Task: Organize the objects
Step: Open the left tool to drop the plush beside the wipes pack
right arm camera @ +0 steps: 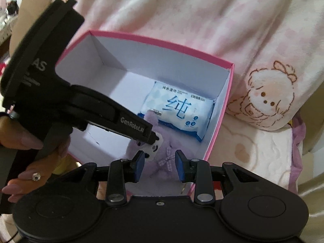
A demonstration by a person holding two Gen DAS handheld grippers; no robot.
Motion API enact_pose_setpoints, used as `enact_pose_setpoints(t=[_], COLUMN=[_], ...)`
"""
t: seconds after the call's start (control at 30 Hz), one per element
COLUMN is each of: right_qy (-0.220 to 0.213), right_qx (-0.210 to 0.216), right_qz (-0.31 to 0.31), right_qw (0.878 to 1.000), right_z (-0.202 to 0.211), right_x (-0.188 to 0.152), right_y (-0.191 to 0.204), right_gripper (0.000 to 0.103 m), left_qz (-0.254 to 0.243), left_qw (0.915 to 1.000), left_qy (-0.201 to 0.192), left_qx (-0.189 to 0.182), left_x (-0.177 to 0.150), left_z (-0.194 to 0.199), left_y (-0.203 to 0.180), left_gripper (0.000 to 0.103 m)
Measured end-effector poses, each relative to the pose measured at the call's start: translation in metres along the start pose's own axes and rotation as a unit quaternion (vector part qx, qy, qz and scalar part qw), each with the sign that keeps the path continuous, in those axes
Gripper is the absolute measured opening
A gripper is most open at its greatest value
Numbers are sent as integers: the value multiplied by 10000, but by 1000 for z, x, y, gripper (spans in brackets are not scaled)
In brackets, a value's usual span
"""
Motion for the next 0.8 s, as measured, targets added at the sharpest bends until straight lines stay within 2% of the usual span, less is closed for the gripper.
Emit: enact_pose_setpoints(t=[0.13, 0.47, 0.8], right_qy=[-155, -381, -552], right_qx=[183, 375, 595], right_qz=[-304, -479, -403], right_qw=[9993, 9974, 9959], right_z=[18, 81, 151], right_x=[-4, -8, -15], right_y=[5, 27, 58], right_gripper=[41, 55, 72], left_qz=[-362, -1038, -1606], left_qw=[9993, 9944, 9866], left_qy=[-11, -63, -163], left_qx=[132, 168, 254], left_x=[-5, -18, -52], left_z=[28, 132, 226], left_y=[-5, -20, -37], left_gripper=[44, 57, 66])
Point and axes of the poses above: each gripper's, at about its wrist camera, not at the fingertips, and z roughly against the way its jaws point, y to its left, x to its top, the point moved 7 cm from there along -z, roughly the way its jaws point, and after that the axes turned 10 degrees about -x, right-handed, at the moved point
